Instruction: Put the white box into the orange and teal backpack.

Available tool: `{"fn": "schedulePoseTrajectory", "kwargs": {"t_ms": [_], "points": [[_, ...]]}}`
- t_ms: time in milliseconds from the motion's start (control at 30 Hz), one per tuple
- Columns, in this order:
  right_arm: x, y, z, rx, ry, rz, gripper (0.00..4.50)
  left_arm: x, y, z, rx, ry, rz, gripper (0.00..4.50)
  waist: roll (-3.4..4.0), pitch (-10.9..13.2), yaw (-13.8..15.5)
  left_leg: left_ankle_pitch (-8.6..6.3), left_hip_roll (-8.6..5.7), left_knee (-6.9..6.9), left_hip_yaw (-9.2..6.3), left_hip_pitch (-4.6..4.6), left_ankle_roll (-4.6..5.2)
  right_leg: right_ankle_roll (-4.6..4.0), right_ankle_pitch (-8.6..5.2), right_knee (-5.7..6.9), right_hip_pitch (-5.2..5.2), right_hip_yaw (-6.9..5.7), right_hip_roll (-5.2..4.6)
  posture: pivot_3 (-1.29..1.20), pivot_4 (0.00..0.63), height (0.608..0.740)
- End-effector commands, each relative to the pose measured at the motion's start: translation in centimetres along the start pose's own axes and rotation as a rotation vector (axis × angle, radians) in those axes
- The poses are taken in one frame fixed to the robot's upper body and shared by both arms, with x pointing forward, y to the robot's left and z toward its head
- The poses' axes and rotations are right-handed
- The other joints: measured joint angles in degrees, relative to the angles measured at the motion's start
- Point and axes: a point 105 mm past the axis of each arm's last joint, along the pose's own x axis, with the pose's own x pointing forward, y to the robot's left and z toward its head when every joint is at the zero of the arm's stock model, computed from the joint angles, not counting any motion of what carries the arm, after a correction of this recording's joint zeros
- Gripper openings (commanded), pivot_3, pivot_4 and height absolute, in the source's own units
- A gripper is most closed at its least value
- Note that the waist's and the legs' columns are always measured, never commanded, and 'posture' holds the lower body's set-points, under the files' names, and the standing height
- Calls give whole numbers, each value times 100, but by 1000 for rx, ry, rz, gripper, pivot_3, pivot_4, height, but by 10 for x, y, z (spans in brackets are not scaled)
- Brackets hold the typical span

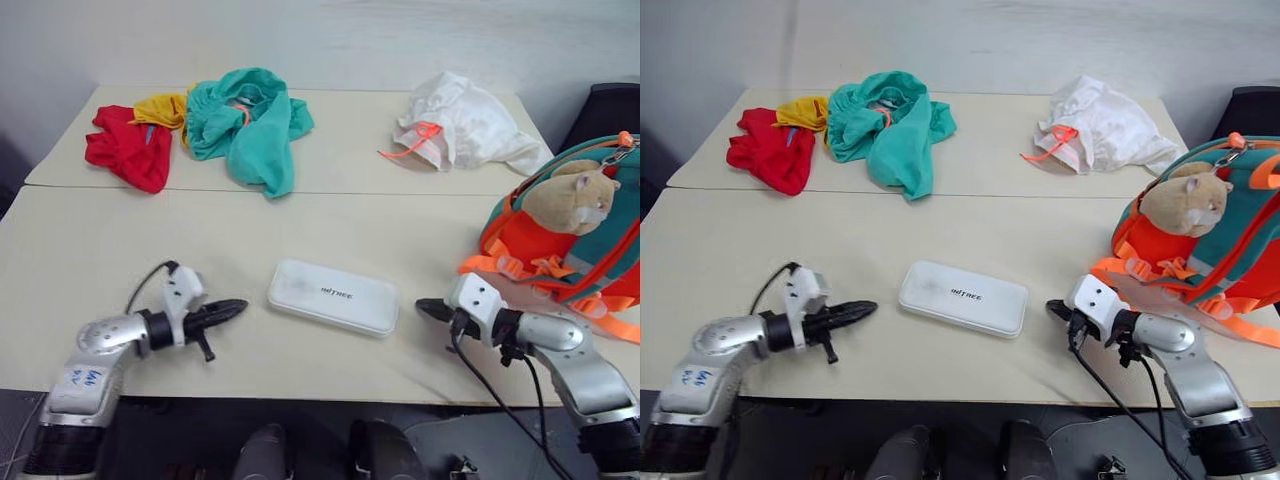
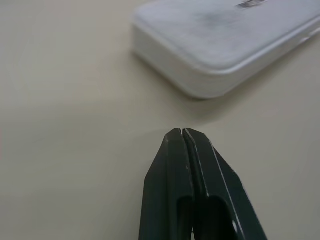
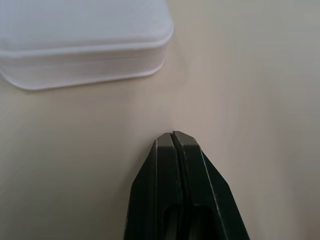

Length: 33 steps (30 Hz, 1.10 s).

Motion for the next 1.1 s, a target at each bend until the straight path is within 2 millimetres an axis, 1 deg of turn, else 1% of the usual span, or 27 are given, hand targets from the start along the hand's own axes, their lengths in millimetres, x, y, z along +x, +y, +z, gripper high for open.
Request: {"fn": "schedulePoseTrajectory", "kwargs": {"t_ms": [33,100,167,233,367,467,667,967,1067,1100], "points": [[-4,6,5,25,-9,41,0,23,5,22,37,-77,-15,39,0,0,36,-1,-4,0,0,0,2,0,0,0,1,-1,-4,0,150,740],[-3,9,8,37,-10,59,0,34,6,28,34,-100,-26,39,-1,0,49,-2,-5,2,1,-1,5,3,1,4,5,0,-3,0,150,740],[0,13,13,38,-16,74,0,52,0,31,37,-104,-74,39,-1,0,46,-2,-4,1,3,-3,5,5,3,11,4,-1,2,0,150,740],[3,14,19,39,-22,79,0,65,-6,33,38,-96,-122,39,-1,0,24,-1,-2,2,9,-5,4,5,3,11,1,-5,12,0,150,740],[7,14,23,42,-23,75,0,74,-14,32,47,-77,-170,39,-1,0,-36,1,4,4,12,-5,1,5,3,12,-1,-14,21,0,150,740],[10,11,26,32,-33,54,0,74,-18,29,37,-56,-193,39,-1,0,-35,2,6,6,12,-4,-1,5,3,13,-2,-12,21,0,150,740],[18,6,29,15,-45,30,0,65,-33,31,11,-80,-264,39,-1,0,-35,1,5,6,10,-5,-1,5,3,11,-2,3,17,0,150,740],[22,-3,27,-11,-39,14,0,53,-48,26,-19,-85,-255,39,-1,1,-35,1,5,7,9,-5,-1,5,3,11,-1,5,12,0,150,740],[23,-5,25,-8,-30,9,0,51,-47,23,-18,-74,-224,39,-1,1,-31,2,4,7,9,-5,-1,5,3,9,-1,5,11,0,150,740],[21,-7,22,-8,-12,9,0,48,-41,20,-14,-65,-184,39,-1,1,-31,2,4,7,8,-5,-1,5,3,9,-1,5,11,0,150,740]]}}
